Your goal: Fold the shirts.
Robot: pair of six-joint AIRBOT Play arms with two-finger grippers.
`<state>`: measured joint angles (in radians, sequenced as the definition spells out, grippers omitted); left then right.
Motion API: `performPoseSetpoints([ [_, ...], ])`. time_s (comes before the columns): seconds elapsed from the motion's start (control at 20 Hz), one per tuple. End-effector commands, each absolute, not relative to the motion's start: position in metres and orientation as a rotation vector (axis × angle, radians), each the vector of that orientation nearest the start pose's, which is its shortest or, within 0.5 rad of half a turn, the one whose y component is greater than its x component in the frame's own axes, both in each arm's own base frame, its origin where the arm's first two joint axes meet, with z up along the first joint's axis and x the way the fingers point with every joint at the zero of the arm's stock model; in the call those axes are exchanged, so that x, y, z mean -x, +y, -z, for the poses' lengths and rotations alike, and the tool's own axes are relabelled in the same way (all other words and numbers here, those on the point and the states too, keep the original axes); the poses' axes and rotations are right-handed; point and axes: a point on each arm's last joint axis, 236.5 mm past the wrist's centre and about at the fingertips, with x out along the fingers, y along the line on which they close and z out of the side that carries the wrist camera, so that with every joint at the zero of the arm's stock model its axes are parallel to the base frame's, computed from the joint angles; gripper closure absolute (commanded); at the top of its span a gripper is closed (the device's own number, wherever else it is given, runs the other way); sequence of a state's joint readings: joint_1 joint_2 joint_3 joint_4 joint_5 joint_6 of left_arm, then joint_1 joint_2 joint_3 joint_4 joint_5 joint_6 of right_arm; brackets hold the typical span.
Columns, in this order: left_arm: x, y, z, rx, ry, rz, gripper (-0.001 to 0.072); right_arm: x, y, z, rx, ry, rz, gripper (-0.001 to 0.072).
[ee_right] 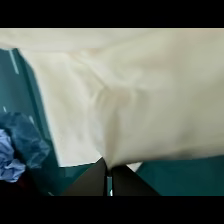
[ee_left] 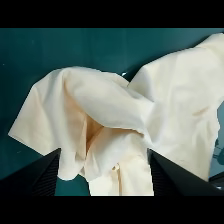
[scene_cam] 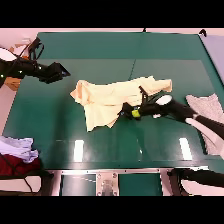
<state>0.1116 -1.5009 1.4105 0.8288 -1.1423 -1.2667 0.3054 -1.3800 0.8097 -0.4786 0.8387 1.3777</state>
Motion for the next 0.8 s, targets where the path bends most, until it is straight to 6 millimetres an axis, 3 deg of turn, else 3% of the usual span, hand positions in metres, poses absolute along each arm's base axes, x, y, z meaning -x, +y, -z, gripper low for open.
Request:
performPoseSetpoints([
  [0.0, -0.470, -0.093, -0.064, 0.469, 1.054, 0.465, 0.0086, -0.331, 0.248, -0.061, -0.819, 1.191, -0.673, 0.0694],
  [0.05, -0.470, -0.093, -0.064, 0.469, 1.054, 0.465, 0.0085, -0.339, 0.229, -0.102, -0.820, 1.089, -0.685, 0.0694],
  [0.15, -0.470, -0.093, -0.063, 0.471, 1.055, 0.464, 0.0086, -0.350, 0.179, -0.164, -0.801, 0.936, -0.639, 0.0694],
  [0.25, -0.467, -0.094, -0.063, 0.473, 1.065, 0.469, 0.0086, -0.354, 0.121, -0.194, -0.764, 0.863, -0.535, 0.0694],
  [0.35, -0.463, -0.096, -0.062, 0.473, 1.083, 0.480, 0.0086, -0.357, 0.066, -0.206, -0.764, 0.808, -0.406, 0.0694],
  [0.45, -0.455, -0.099, -0.058, 0.487, 1.119, 0.487, 0.0085, -0.356, 0.019, -0.191, -0.783, 0.813, -0.279, 0.0694],
  [0.55, -0.441, -0.103, -0.048, 0.499, 1.181, 0.504, 0.0086, -0.349, -0.015, -0.157, -0.775, 0.874, -0.151, 0.0694],
  [0.65, -0.422, -0.109, -0.029, 0.530, 1.262, 0.509, 0.0085, -0.339, -0.037, -0.112, -0.772, 0.964, -0.045, 0.0694],
  [0.75, -0.398, -0.113, -0.003, 0.589, 1.360, 0.494, 0.0085, -0.332, -0.040, -0.070, -0.808, 1.035, -0.001, 0.0694],
])
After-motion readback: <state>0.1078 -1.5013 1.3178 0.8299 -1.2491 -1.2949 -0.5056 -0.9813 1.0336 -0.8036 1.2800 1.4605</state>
